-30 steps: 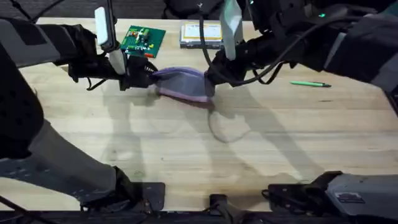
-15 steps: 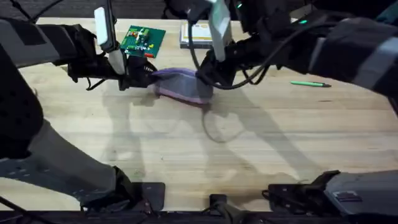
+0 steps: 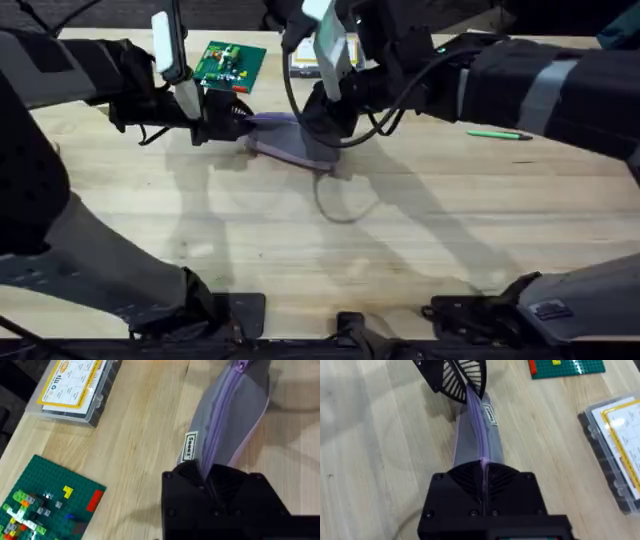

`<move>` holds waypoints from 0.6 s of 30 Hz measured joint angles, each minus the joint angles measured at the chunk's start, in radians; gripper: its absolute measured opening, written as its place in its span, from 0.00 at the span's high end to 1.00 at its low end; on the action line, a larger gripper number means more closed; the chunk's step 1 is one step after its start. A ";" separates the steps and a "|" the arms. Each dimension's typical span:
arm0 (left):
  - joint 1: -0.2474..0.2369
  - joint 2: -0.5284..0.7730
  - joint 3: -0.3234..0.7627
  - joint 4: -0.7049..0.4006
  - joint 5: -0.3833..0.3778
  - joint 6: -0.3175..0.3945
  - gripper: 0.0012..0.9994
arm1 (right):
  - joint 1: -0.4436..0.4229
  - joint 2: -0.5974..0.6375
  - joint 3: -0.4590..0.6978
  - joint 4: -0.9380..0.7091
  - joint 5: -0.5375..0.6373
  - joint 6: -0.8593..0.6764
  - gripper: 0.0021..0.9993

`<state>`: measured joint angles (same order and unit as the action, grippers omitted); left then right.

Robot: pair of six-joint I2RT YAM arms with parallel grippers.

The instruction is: Unzip the bag, pick up the pens from the table one at a time and place them inside, then zip the bag closed.

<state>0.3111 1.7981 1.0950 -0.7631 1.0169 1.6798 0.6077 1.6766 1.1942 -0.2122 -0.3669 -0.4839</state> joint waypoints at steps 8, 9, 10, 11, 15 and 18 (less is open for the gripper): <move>0.000 0.000 0.000 0.000 0.000 0.000 0.96 | 0.021 0.033 0.001 0.069 0.000 0.000 0.97; 0.000 0.000 0.000 -0.001 0.000 0.000 0.96 | 0.023 0.037 0.002 0.078 0.000 0.000 0.97; 0.000 0.000 0.000 0.000 0.000 0.000 0.96 | 0.025 0.041 0.002 0.088 0.000 0.000 0.97; 0.000 0.000 0.000 0.000 0.000 0.000 0.96 | 0.027 0.045 0.002 0.100 0.000 0.000 0.97; 0.000 0.000 0.000 0.000 0.000 0.000 0.96 | 0.039 0.069 0.002 0.162 0.000 0.000 0.97; 0.000 0.000 0.000 0.000 0.000 0.000 0.96 | 0.051 0.099 0.002 0.222 -0.001 0.003 0.97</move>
<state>0.3111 1.7981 1.0950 -0.7628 1.0166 1.6798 0.6586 1.7759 1.1961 0.0095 -0.3676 -0.4807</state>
